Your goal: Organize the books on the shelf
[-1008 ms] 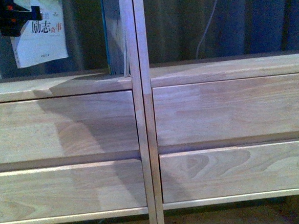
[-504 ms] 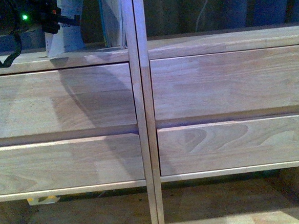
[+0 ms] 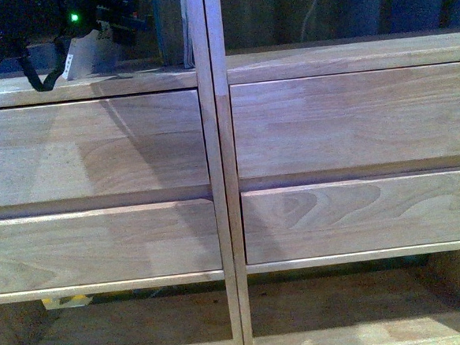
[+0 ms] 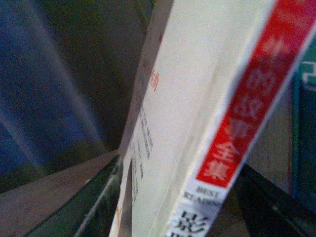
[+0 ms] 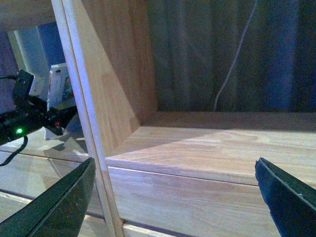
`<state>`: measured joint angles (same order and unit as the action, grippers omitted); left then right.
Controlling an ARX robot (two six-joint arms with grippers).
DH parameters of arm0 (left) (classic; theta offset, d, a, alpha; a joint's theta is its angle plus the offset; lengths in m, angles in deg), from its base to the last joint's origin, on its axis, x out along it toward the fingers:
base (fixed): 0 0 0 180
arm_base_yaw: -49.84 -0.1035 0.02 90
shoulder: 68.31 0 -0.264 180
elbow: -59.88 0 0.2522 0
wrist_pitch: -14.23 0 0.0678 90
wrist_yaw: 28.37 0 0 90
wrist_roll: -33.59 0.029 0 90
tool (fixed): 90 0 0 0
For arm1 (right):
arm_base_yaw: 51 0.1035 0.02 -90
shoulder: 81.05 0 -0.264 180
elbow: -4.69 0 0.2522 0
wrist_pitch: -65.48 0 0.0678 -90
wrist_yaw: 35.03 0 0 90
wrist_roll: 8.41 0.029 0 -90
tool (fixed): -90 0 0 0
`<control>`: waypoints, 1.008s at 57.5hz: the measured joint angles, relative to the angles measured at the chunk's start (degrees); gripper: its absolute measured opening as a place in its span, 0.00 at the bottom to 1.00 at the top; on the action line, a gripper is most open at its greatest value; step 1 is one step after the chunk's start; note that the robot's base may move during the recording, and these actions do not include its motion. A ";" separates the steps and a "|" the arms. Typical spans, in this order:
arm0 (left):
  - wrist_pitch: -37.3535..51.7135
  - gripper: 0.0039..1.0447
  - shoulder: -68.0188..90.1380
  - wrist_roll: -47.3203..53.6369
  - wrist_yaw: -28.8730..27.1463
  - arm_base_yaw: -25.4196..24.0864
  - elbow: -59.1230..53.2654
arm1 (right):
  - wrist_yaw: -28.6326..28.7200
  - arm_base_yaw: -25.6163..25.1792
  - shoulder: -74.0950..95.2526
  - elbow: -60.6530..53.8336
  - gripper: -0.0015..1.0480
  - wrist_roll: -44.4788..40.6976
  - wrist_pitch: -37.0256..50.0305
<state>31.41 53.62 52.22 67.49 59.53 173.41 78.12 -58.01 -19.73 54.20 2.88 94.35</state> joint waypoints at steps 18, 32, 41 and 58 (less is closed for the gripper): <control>1.75 0.93 -6.12 -2.84 0.57 0.31 -6.40 | 0.00 0.00 0.00 0.00 0.93 -0.02 0.00; 0.20 0.93 -21.57 -8.00 2.25 -1.01 -19.34 | -0.02 0.00 0.00 0.00 0.93 -0.02 0.00; -0.09 0.93 -33.81 -9.60 4.61 -3.48 -31.93 | 0.00 0.00 0.00 0.00 0.93 -0.04 0.00; -10.40 0.93 -69.61 -15.34 13.14 -9.60 -58.36 | 0.00 0.00 0.00 0.00 0.93 -0.04 0.00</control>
<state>21.01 -15.99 36.87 80.63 49.94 115.05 78.12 -58.01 -19.73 54.20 2.84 94.35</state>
